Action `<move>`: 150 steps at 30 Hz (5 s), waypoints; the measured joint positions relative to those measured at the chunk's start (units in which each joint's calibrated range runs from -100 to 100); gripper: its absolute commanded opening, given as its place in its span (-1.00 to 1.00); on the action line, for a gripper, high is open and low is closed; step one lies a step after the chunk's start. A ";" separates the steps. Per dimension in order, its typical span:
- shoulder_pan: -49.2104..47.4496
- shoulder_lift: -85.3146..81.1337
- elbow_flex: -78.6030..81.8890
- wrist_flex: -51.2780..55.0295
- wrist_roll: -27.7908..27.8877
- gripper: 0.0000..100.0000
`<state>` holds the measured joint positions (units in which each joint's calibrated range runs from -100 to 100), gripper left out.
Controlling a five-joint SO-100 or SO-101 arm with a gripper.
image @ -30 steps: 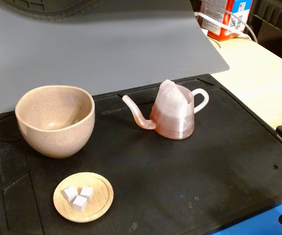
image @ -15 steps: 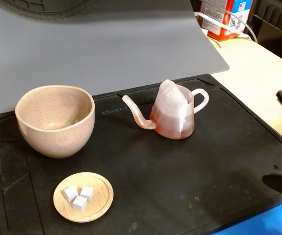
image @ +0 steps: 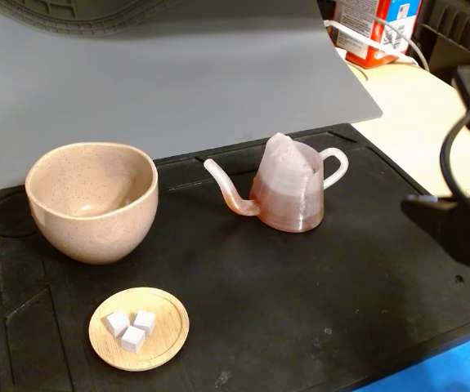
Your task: Pick up a kettle and pour liquid into a cup.
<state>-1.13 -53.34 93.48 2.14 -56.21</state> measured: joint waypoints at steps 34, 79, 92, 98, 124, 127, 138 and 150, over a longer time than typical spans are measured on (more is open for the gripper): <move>-0.60 46.49 -26.78 -24.16 18.86 -0.60; 1.89 69.18 -51.51 -24.16 21.42 -0.60; 0.15 69.18 -52.19 -24.16 21.69 -0.60; 0.23 69.26 -53.55 -24.16 21.69 -0.61; 1.51 72.17 -56.09 -24.16 25.20 -0.99; 1.66 72.17 -56.09 -24.16 25.20 -0.99; 1.74 72.17 -56.09 -24.16 25.20 -0.99; 0.68 60.62 -59.20 -13.83 23.21 -0.99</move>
<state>-0.45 7.28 34.27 -11.68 -33.00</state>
